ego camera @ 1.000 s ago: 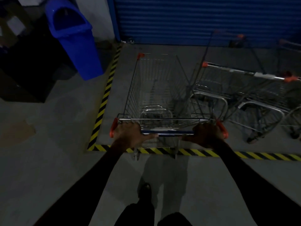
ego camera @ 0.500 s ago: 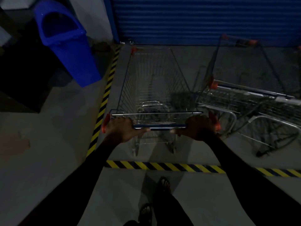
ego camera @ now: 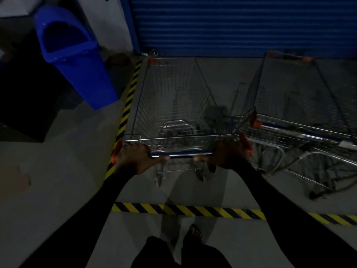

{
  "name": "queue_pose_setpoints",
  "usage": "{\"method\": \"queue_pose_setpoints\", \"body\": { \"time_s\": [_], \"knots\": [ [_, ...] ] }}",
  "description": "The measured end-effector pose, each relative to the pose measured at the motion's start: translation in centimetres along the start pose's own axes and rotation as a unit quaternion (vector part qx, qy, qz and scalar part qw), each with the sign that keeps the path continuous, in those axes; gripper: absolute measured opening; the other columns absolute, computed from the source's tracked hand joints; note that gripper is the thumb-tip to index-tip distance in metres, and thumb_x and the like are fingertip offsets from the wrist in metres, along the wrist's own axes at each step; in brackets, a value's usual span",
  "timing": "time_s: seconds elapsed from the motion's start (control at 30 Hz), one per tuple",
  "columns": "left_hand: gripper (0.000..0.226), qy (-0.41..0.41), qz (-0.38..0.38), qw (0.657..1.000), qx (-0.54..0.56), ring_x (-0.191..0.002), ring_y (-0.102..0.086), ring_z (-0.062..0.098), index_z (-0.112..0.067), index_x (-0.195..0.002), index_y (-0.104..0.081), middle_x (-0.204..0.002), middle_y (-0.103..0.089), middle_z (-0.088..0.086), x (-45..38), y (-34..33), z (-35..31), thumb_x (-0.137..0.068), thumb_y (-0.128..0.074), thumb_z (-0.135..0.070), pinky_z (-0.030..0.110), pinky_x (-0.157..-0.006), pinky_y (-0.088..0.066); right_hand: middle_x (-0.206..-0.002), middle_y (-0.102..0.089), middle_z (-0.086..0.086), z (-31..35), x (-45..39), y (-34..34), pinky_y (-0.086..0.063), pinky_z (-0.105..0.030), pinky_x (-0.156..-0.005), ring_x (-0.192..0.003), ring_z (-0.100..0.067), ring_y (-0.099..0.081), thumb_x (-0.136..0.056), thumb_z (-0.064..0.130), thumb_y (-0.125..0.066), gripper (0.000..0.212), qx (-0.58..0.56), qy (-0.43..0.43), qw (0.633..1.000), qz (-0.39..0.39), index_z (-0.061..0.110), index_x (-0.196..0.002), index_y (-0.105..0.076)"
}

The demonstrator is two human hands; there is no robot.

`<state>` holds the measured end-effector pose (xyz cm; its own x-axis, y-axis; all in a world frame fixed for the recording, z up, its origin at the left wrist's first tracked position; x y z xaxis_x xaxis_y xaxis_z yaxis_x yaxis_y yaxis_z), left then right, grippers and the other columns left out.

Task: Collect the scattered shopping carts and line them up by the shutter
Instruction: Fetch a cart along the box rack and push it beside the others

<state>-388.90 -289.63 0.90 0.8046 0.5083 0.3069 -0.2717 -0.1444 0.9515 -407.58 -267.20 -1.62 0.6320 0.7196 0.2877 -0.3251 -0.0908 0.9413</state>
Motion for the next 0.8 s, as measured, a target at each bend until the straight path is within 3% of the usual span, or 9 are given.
{"method": "queue_pose_setpoints", "body": {
  "time_s": [0.13,0.27,0.37,0.4,0.47,0.53,0.67,0.73,0.8],
  "knots": [
    [0.093,0.003,-0.025,1.000,0.001,-0.107,-0.071,0.023,-0.027,-0.084,-0.072,-0.102,-0.076,0.000,-0.5,0.8,0.2,-0.074,-0.026,-0.107,0.046,-0.110,-0.043,-0.070,-0.071,0.005,0.3,-0.5,1.4,-0.046,-0.031,-0.079,-0.083,-0.017,-0.071,-0.047,0.116,-0.011,0.113,0.029,-0.014,0.999,-0.017,0.026,-0.074,-0.074],
    [0.100,-0.021,-0.066,0.998,0.012,-0.089,-0.072,0.024,-0.024,-0.069,-0.064,-0.083,-0.071,0.000,-1.3,0.6,0.5,-0.068,-0.016,-0.111,0.041,-0.090,-0.054,-0.090,-0.075,0.002,0.8,0.0,2.3,-0.043,-0.036,-0.090,-0.099,-0.022,-0.070,-0.039,0.116,-0.003,0.119,0.049,-0.039,0.998,-0.012,0.026,-0.078,-0.069],
    [0.097,-0.047,-0.121,0.991,0.015,-0.081,-0.072,0.029,-0.024,-0.074,-0.066,-0.078,-0.071,0.004,-1.1,0.7,0.3,-0.070,-0.018,-0.109,0.035,-0.073,-0.051,-0.101,-0.076,0.005,0.9,0.6,3.4,-0.034,-0.040,-0.110,-0.107,-0.020,-0.070,-0.064,0.108,-0.027,0.095,0.128,-0.051,0.989,-0.054,0.027,-0.084,-0.072],
    [0.093,-0.056,-0.149,0.987,0.021,-0.078,-0.073,0.031,-0.024,-0.077,-0.069,-0.077,-0.072,0.005,-0.8,0.9,0.0,-0.074,-0.025,-0.106,0.034,-0.069,-0.047,-0.098,-0.076,0.004,1.0,0.8,3.4,-0.033,-0.041,-0.111,-0.104,-0.022,-0.071,-0.068,0.105,-0.028,0.092,0.144,-0.049,0.985,-0.075,0.026,-0.082,-0.073],
    [0.083,-0.084,-0.201,0.974,0.056,-0.071,-0.072,0.031,-0.023,-0.076,-0.068,-0.073,-0.071,0.005,-0.1,1.6,-0.6,-0.081,-0.035,-0.098,0.032,-0.063,-0.040,-0.087,-0.074,-0.004,1.3,1.6,3.0,-0.042,-0.043,-0.100,-0.094,-0.031,-0.071,-0.077,0.096,-0.038,0.082,0.104,-0.028,0.986,-0.124,0.021,-0.076,-0.073],
    [0.069,-0.117,-0.208,0.963,0.124,-0.075,-0.071,0.030,-0.022,-0.081,-0.068,-0.078,-0.070,0.003,-0.3,1.1,-0.7,-0.089,-0.046,-0.088,0.033,-0.065,-0.043,-0.097,-0.075,-0.010,1.6,3.2,2.7,-0.047,-0.045,-0.094,-0.099,-0.036,-0.069,-0.084,0.082,-0.052,0.070,0.028,-0.032,0.984,-0.170,0.017,-0.087,-0.077],
    [0.025,-0.189,-0.279,0.910,0.241,-0.094,-0.065,0.035,-0.016,-0.092,-0.069,-0.095,-0.067,0.006,2.2,1.2,-2.7,-0.094,-0.068,-0.041,0.044,-0.084,-0.048,-0.133,-0.064,-0.014,3.9,8.8,2.6,-0.040,-0.047,-0.102,-0.122,-0.036,-0.057,-0.093,0.058,-0.050,0.061,-0.043,-0.130,0.954,-0.265,0.016,-0.132,-0.067],
    [0.021,-0.208,-0.290,0.899,0.253,-0.106,-0.063,0.038,-0.015,-0.097,-0.074,-0.105,-0.069,0.009,3.4,1.0,-4.7,-0.092,-0.066,-0.034,0.047,-0.093,-0.049,-0.131,-0.064,-0.012,4.4,12.0,1.8,-0.041,-0.045,-0.097,-0.121,-0.033,-0.056,-0.095,0.048,-0.058,0.054,-0.072,-0.166,0.935,-0.305,0.015,-0.136,-0.064],
    [0.028,-0.251,-0.236,0.894,0.286,-0.112,-0.063,0.036,-0.016,-0.100,-0.075,-0.110,-0.070,0.008,4.3,0.5,-7.7,-0.093,-0.060,-0.039,0.048,-0.099,-0.050,-0.130,-0.066,-0.008,3.8,15.1,0.0,-0.048,-0.046,-0.094,-0.120,-0.031,-0.059,-0.097,0.045,-0.066,0.051,-0.138,-0.213,0.920,-0.299,0.017,-0.139,-0.062]
  ]
}}
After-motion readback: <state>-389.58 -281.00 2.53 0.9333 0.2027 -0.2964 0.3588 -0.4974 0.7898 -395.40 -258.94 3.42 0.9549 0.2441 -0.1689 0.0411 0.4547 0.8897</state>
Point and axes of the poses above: each hand's wrist, its own x-axis away from the middle knuckle, its own y-axis out of the back of the hand, z = x × y, the point moved 10 cm from there along -x, towards the middle knuckle
